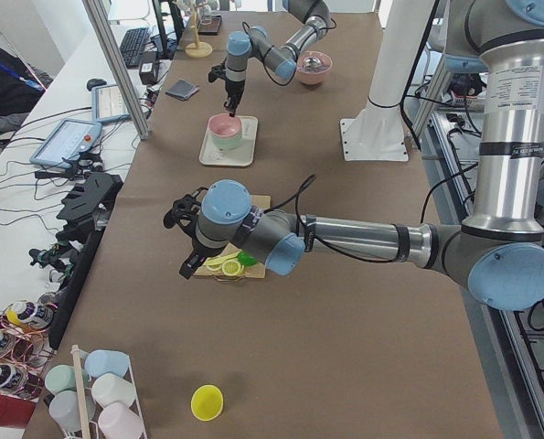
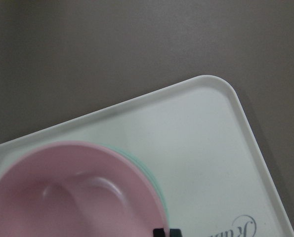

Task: Stack pink bowl on green and place spoon
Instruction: 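Lower the pink bowl onto the green bowl stack and open the right gripper, then withdraw the right gripper from the bowls while the left arm reaches toward the white spoon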

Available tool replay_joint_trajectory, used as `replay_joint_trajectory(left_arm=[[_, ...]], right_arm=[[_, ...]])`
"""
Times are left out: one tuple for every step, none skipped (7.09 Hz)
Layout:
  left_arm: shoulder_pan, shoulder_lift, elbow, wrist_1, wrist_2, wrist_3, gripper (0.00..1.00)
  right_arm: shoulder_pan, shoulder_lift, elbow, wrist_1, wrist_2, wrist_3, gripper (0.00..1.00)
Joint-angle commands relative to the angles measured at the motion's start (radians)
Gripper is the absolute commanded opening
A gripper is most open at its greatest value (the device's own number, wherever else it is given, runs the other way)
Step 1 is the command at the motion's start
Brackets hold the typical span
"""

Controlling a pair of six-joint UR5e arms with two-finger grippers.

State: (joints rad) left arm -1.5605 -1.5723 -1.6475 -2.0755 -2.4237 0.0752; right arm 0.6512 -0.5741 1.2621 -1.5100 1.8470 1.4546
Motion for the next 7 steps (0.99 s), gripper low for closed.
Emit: replay_joint_trajectory(left_arm=[[0.0,0.0,0.0,0.0,0.0,0.0,0.98],[0.0,0.0,0.0,0.0,0.0,0.0,0.98],[0.0,0.0,0.0,0.002,-0.002,-0.002,0.98],[0.0,-0.002,0.0,0.006,0.0,-0.006,0.98],[0.01,-0.003,-0.002,0.0,0.0,-0.114,0.98],[0.057,-0.015,-0.011,-0.009,0.003,-0.276,0.98],[0.121,-0.028,-0.008,-0.05,0.02,-0.417,0.98]], right_arm=[[-0.004,-0.003,-0.001,0.019,0.0,-0.011,0.33],[-0.012,-0.01,0.0,0.036,-0.041,-0.043,0.99],[-0.01,-0.016,0.0,0.039,-0.054,-0.057,1.0],[0.002,-0.015,0.002,0.036,-0.048,-0.083,1.0],[0.023,-0.018,0.006,0.036,-0.035,-0.092,1.0],[0.059,-0.048,0.032,0.036,0.021,-0.15,1.0],[0.092,-0.128,0.11,0.036,0.032,-0.227,1.0]])
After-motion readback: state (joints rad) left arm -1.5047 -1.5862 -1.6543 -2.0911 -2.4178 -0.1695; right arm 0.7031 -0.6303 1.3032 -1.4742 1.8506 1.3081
